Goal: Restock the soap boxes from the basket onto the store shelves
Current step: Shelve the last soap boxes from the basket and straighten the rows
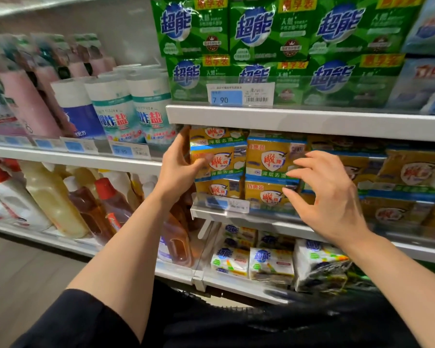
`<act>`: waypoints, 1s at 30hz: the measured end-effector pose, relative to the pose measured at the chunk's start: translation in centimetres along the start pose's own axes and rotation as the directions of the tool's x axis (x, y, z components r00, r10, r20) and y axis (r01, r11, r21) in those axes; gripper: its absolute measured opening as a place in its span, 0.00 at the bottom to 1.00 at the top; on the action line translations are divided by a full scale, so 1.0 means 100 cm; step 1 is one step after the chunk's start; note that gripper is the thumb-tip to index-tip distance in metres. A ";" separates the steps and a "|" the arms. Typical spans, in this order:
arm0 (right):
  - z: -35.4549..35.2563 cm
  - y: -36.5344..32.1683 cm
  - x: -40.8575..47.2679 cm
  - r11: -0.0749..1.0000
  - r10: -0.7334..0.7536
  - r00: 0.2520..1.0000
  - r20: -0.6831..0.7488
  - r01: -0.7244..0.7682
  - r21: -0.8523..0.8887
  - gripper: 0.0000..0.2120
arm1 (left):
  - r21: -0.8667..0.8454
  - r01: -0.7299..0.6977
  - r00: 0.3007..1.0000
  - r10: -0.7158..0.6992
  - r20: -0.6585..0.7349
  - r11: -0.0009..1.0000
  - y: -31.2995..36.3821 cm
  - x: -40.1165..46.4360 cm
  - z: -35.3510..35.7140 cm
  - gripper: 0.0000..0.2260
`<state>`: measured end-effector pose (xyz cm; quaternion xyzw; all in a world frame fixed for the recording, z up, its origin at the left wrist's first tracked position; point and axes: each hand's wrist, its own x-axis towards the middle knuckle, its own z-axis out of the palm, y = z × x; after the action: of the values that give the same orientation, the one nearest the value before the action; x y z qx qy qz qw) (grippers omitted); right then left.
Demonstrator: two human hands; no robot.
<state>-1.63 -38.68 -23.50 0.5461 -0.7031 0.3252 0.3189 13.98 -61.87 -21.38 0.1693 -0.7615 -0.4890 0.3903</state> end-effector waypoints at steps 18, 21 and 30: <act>0.057 -0.030 0.020 0.916 0.031 0.992 0.125 0.021 -0.400 0.23 | 0.911 -0.281 0.885 0.450 0.124 0.301 -0.017 0.011 0.068 0.49; 0.066 -0.030 0.022 0.911 0.097 0.989 0.116 -0.041 -0.409 0.23 | 0.827 -0.375 0.859 0.492 0.141 0.419 -0.026 0.020 0.051 0.48; 0.069 -0.015 0.000 0.931 0.036 0.998 0.055 -0.014 -0.364 0.30 | 0.831 -0.417 0.848 0.487 0.209 0.369 -0.026 0.018 0.047 0.48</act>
<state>-0.83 -44.51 -27.36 0.4784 -0.7673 0.1769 0.3886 8.99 -61.33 -23.90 0.1409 -0.9017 0.0824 0.4002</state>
